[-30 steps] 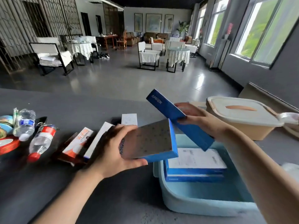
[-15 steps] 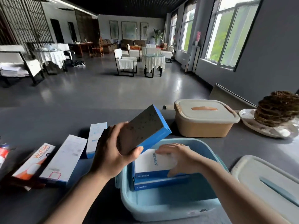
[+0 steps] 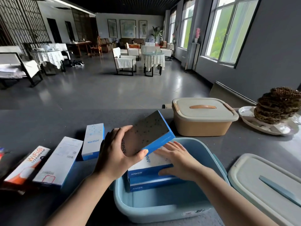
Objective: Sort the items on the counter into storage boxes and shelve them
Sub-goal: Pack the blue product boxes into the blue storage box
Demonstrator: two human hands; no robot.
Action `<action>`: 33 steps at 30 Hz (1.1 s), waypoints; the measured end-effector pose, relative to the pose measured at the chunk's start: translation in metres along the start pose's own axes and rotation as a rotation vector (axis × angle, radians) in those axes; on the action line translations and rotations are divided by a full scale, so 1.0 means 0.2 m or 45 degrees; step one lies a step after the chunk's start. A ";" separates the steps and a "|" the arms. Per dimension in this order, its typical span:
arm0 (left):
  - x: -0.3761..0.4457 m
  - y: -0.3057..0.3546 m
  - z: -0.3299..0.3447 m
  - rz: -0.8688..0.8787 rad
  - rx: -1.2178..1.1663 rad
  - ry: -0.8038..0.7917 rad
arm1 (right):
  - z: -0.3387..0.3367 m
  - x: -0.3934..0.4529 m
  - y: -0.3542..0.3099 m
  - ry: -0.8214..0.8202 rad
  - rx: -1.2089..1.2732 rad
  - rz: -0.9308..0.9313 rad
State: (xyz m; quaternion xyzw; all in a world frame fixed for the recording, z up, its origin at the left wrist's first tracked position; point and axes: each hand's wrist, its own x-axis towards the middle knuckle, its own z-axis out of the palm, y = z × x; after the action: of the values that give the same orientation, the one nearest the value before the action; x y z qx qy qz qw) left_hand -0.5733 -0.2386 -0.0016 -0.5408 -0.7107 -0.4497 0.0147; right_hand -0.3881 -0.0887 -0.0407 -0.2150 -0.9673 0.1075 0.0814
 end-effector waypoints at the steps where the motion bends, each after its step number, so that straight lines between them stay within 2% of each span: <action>1: 0.00 0.01 0.00 0.002 0.008 -0.004 | -0.05 -0.03 0.00 0.064 0.204 0.056; 2: 0.01 0.02 -0.01 0.015 0.016 -0.014 | -0.10 -0.06 0.01 0.189 0.448 0.129; 5: -0.02 0.08 -0.02 0.151 0.145 -0.147 | -0.25 -0.22 0.06 0.745 1.185 0.287; 6: -0.03 0.11 -0.01 0.230 0.236 -0.220 | -0.29 -0.27 0.07 0.828 1.308 0.262; 7: -0.05 0.14 0.02 0.311 0.318 -0.291 | -0.33 -0.31 0.05 0.819 1.317 0.223; 8: -0.07 0.17 0.05 0.378 0.371 -0.350 | -0.35 -0.35 0.02 0.702 1.221 0.162; 10: -0.10 0.22 0.11 0.426 0.401 -0.429 | -0.34 -0.38 -0.03 0.391 0.720 0.010; 12: -0.12 0.23 0.16 0.411 0.402 -0.468 | -0.29 -0.38 -0.05 0.240 0.226 -0.107; 13: -0.13 0.22 0.17 0.409 0.414 -0.474 | -0.27 -0.37 -0.06 0.199 0.135 -0.113; 25: -0.16 0.14 0.11 0.356 0.374 -0.515 | -0.21 -0.33 -0.03 -0.005 -0.018 -0.193; 27: -0.17 0.06 0.06 0.233 0.305 -0.437 | -0.24 -0.33 0.01 -0.072 0.147 -0.183; 29: -0.19 0.00 0.03 -0.024 0.211 -0.358 | -0.26 -0.33 0.04 -0.157 0.346 -0.188; 31: -0.23 -0.04 0.05 -0.253 0.108 -0.361 | -0.27 -0.33 0.08 -0.230 0.387 -0.236; 33: -0.26 -0.05 0.10 -0.324 0.088 -0.388 | -0.26 -0.32 0.11 -0.299 0.363 -0.249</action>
State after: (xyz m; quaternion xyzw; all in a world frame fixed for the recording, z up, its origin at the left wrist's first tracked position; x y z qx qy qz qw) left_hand -0.5504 -0.2648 -0.0462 -0.5077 -0.7823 -0.3361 -0.1314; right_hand -0.3123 -0.0876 -0.0029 -0.0926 -0.9613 0.2593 0.0077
